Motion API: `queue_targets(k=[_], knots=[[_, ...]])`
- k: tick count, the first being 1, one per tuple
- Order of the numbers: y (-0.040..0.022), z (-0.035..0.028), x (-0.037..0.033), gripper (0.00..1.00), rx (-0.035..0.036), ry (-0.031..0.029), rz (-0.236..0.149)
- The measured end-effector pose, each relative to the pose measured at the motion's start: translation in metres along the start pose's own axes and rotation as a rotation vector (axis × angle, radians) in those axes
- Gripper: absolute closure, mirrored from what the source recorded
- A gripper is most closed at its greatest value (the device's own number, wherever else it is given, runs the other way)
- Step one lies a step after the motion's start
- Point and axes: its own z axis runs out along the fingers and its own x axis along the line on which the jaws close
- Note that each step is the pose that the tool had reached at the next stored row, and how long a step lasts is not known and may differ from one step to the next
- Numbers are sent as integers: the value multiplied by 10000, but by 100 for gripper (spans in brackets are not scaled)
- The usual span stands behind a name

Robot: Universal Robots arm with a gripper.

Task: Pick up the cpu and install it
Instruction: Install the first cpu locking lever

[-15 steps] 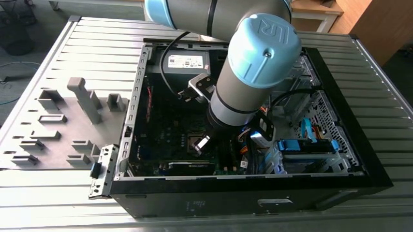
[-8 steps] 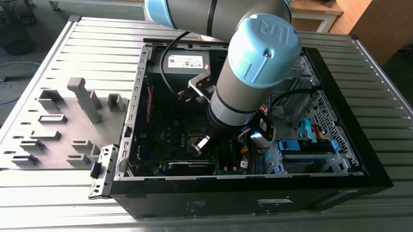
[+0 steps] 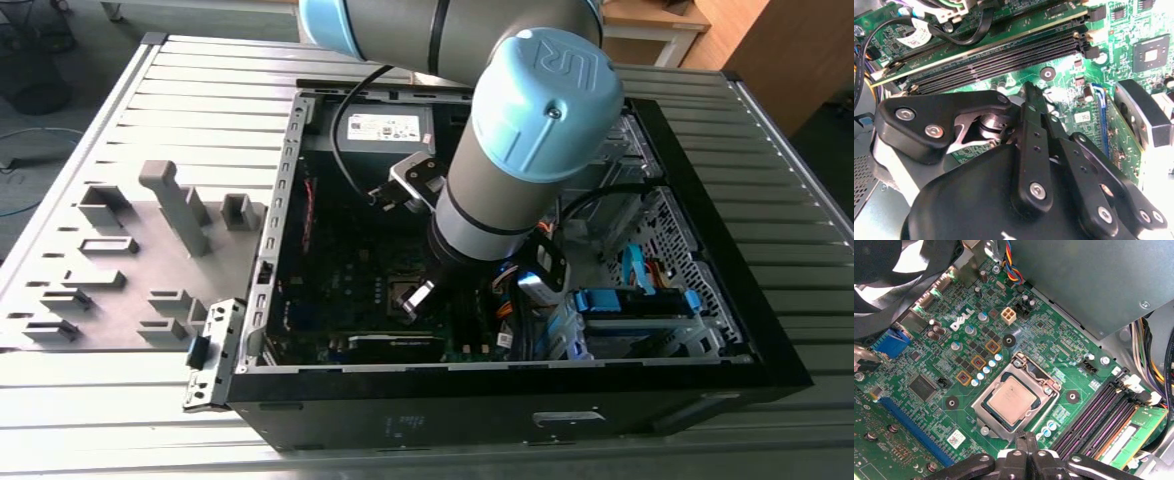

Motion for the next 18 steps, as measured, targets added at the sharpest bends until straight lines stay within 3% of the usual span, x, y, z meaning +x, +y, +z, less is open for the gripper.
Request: queue_targets(k=[18], knots=[[-1, 0, -1, 89, 0, 1, 0]])
